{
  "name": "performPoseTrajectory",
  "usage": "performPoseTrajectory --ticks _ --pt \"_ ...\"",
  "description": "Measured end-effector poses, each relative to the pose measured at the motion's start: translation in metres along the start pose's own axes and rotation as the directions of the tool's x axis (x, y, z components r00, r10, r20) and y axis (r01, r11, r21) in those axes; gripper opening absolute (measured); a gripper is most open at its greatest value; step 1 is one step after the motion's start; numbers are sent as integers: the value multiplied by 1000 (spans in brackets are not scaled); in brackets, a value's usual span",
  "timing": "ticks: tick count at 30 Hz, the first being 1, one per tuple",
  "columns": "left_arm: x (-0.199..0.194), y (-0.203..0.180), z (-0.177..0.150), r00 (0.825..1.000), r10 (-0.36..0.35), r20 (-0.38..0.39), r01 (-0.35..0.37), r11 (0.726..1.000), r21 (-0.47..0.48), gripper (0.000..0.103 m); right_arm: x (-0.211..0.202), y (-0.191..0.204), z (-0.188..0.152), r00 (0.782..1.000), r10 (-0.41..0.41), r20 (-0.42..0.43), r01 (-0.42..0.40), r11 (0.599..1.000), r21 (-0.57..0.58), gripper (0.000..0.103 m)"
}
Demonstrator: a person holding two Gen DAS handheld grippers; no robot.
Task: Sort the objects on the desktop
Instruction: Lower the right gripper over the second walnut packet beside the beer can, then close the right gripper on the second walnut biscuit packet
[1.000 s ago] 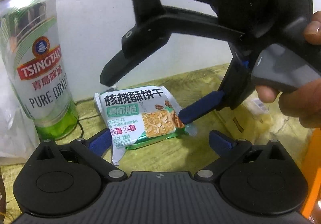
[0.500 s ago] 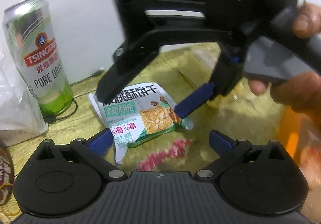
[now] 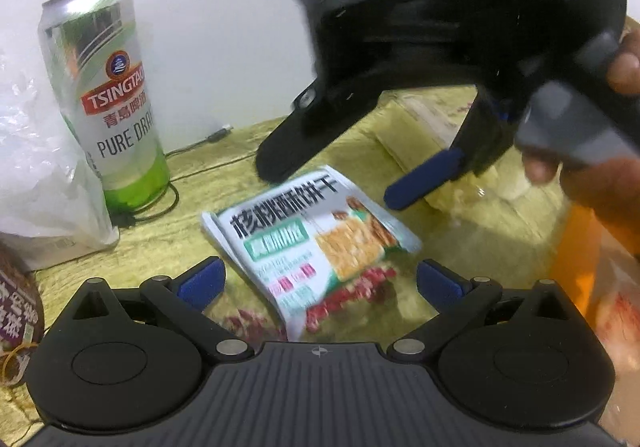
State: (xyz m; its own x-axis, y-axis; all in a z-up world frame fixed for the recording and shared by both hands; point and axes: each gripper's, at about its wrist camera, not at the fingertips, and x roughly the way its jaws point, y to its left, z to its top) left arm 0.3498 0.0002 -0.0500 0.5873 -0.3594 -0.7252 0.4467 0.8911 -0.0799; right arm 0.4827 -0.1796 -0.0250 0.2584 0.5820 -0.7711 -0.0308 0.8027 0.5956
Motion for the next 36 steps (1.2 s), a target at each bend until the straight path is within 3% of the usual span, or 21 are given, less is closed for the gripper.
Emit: performPoseTrajectory --ticks 2,5,12,20,25,31,36 --pt "28 -9 3 1000 1 -4 -1 1000 -10 103 9 1 5 1000 -10 -8 10 1000 0 102" --pt "38 -6 3 1000 -17 -23 16 999 -40 103 16 4 6 1000 -18 -4 18 1000 -10 102" --pt "29 1 -2 999 -38 -22 37 998 -50 103 13 -4 -5 994 83 -76 -82 997 12 102" --pt "36 5 1 997 28 -74 -32 998 -51 102 14 4 -9 999 -34 -34 34 999 -15 100" --pt "38 7 5 998 20 -66 -23 998 -56 100 27 5 -8 996 -80 -40 80 997 -20 100" --pt "34 11 10 999 20 -46 -23 998 -63 88 30 4 -9 999 -43 -30 43 999 -15 84" --pt "31 20 13 999 30 -35 -33 995 -94 82 25 -2 -7 1000 -27 -13 27 1000 -1 64"
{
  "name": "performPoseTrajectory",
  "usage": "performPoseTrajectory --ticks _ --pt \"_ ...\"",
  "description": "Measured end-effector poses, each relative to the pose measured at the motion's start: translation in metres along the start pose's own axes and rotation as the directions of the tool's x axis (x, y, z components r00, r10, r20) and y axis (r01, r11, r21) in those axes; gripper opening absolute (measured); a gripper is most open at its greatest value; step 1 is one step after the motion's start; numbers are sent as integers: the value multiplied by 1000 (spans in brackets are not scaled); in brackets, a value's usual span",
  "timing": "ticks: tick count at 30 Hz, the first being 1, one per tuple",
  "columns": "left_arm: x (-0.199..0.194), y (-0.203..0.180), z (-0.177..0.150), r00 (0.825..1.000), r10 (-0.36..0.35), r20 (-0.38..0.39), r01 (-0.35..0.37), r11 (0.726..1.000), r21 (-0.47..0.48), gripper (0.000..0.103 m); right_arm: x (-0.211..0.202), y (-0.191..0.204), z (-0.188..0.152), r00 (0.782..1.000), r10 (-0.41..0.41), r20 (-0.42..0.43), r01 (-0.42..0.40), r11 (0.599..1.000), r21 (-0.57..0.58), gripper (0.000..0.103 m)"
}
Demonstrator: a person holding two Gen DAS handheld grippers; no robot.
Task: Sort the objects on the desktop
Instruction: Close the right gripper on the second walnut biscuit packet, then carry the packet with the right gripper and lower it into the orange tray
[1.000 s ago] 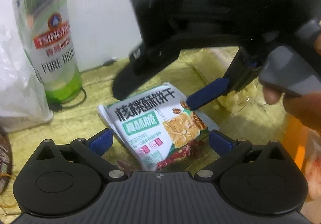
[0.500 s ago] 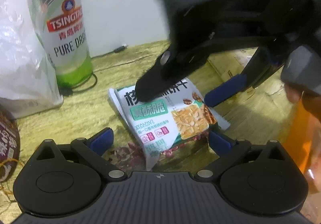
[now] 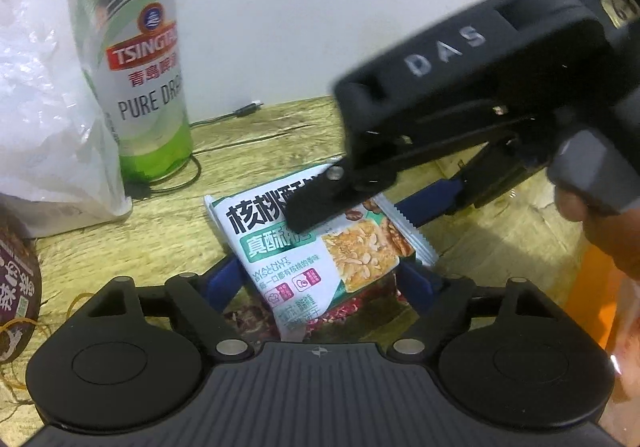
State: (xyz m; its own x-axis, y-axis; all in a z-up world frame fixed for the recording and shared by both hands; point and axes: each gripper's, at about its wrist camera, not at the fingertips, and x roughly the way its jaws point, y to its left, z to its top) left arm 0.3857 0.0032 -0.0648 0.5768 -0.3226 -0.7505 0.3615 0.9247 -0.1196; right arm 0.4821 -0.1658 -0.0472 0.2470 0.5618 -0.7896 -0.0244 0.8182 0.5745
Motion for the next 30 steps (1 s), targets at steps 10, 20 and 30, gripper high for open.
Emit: performPoseTrajectory --ticks 10,20,30 --pt "-16 -9 -3 1000 12 21 -12 1000 4 79 -13 -3 -5 999 34 19 -34 999 -5 57" --pt "-51 -25 -2 997 23 70 -25 999 30 78 -41 13 -19 997 55 56 -53 998 -41 57" --pt "-90 -50 -7 993 31 114 -39 997 71 78 -79 29 -44 993 62 99 -54 995 -85 57"
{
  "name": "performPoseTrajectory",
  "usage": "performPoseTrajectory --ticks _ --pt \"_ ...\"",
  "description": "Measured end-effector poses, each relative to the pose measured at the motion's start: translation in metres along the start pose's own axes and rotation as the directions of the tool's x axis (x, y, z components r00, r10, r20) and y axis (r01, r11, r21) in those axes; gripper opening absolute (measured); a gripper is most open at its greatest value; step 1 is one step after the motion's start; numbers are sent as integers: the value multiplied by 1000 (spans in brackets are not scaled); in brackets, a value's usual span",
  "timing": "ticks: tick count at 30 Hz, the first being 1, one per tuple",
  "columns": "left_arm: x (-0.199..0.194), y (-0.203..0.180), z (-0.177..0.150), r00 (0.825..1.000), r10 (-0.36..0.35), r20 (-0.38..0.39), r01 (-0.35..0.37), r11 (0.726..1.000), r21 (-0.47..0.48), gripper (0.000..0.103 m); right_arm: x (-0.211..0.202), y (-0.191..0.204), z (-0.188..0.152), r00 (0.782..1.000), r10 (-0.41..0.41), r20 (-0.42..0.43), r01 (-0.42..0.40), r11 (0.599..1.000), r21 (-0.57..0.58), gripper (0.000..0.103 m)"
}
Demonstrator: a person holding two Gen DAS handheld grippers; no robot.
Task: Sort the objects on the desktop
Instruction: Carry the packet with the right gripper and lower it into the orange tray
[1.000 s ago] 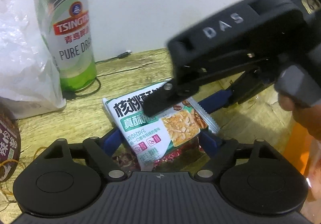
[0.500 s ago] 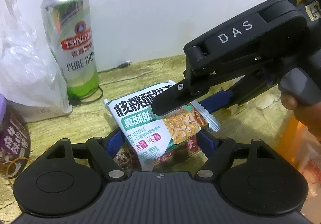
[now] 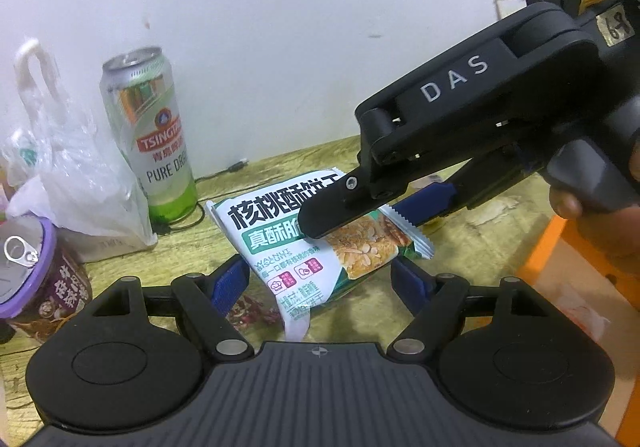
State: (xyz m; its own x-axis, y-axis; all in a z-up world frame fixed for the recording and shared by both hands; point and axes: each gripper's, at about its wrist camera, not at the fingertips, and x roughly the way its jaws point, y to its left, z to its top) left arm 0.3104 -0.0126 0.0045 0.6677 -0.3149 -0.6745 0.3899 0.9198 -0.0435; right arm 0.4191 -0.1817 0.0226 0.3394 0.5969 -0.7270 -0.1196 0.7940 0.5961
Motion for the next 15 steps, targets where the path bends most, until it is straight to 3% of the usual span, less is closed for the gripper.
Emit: performPoseTrajectory --ticks 15 --pt "-39 -63 -15 1000 -17 15 16 999 38 78 -62 3 -48 999 0 44 1 1000 -31 57"
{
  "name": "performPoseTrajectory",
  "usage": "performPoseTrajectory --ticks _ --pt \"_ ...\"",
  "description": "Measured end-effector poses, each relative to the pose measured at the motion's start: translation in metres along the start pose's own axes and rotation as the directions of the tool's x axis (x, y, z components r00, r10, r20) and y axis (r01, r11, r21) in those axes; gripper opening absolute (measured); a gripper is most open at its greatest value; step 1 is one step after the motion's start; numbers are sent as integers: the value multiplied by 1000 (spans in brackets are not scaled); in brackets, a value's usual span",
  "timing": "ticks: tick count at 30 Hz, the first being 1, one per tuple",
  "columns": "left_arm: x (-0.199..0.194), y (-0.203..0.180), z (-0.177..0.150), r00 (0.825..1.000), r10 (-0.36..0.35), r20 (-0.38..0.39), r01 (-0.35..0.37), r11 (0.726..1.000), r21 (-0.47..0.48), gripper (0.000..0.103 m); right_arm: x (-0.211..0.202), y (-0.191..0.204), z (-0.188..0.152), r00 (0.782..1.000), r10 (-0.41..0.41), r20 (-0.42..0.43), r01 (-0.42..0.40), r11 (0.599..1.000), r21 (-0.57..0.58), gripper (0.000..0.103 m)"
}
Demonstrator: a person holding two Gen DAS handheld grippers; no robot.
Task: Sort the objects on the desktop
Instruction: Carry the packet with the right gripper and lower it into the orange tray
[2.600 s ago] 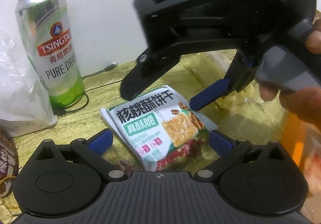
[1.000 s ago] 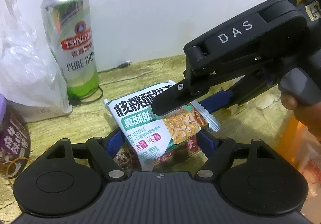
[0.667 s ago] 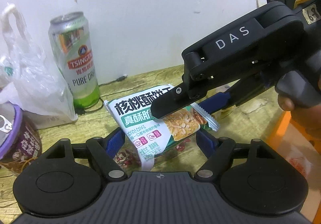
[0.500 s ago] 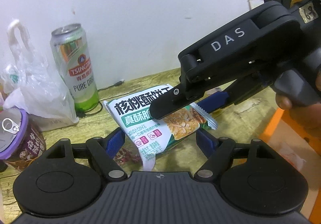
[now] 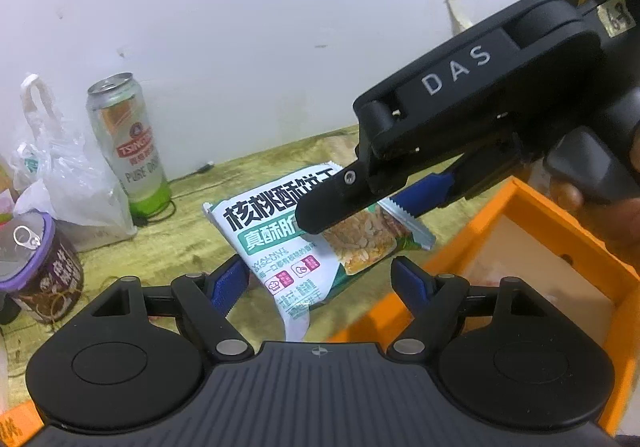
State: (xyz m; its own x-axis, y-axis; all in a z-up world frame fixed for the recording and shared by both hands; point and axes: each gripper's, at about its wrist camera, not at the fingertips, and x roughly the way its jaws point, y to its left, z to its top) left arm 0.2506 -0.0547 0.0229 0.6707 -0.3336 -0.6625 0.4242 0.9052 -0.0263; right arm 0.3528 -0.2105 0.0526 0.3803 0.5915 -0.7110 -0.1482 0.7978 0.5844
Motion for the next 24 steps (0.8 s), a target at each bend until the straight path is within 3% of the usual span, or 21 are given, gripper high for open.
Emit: performPoseTrajectory --ticks 24 --pt "-28 -112 -50 992 -115 -57 118 992 48 78 -85 -66 -112 999 -9 46 9 1000 1 57"
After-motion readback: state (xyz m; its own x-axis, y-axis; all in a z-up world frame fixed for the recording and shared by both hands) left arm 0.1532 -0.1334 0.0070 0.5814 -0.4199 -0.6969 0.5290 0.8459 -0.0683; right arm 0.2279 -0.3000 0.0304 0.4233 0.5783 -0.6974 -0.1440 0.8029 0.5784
